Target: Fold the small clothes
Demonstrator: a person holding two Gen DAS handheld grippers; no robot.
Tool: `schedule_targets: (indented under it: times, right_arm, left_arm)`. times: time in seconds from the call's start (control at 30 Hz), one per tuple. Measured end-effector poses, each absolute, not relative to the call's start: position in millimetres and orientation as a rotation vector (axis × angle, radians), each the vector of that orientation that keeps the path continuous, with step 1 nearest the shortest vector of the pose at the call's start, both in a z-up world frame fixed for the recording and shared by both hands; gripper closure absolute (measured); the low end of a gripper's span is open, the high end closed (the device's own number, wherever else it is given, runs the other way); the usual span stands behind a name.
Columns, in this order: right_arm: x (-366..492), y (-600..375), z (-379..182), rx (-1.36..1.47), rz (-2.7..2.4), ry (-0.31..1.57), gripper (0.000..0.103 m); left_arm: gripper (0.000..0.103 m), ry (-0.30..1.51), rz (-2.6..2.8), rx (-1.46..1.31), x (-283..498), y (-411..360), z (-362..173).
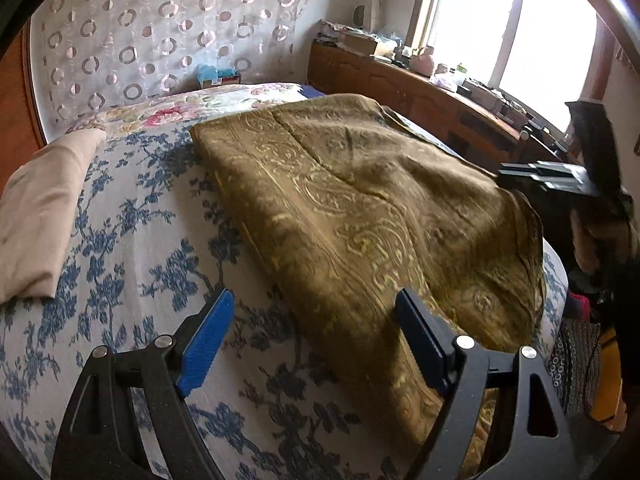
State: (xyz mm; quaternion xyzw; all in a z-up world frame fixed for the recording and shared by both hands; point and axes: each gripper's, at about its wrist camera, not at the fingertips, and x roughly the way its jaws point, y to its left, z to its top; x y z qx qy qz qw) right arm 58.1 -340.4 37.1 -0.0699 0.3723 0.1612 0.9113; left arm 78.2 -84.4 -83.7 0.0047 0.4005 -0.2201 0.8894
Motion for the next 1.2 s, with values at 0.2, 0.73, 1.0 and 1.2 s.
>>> schedule_targets:
  times: [0.2, 0.73, 1.0, 1.2]
  right_arm:
    - [14.1, -346.5, 29.5, -0.148, 0.347, 0.764, 0.068]
    - [-1.8, -330.1, 36.3, -0.212, 0.291, 0.724, 0.098]
    - [-10.2, -328.1, 33.5, -0.224, 0.267, 0.706, 0.084]
    - [-7.2, -340.1, 20.2, -0.185, 0.239, 0.747, 0.058]
  left_arm:
    - [0.020, 0.845, -0.464, 0.024, 69.4, -88.4, -86.7]
    - [0.020, 0.865, -0.470, 0.044, 57.5, -92.5, -92.0]
    - [0.019, 0.871, -0.479, 0.042, 55.2, -93.6, -93.0]
    - [0.039, 0.890, -0.539, 0.004, 43.5, -92.3, -94.0]
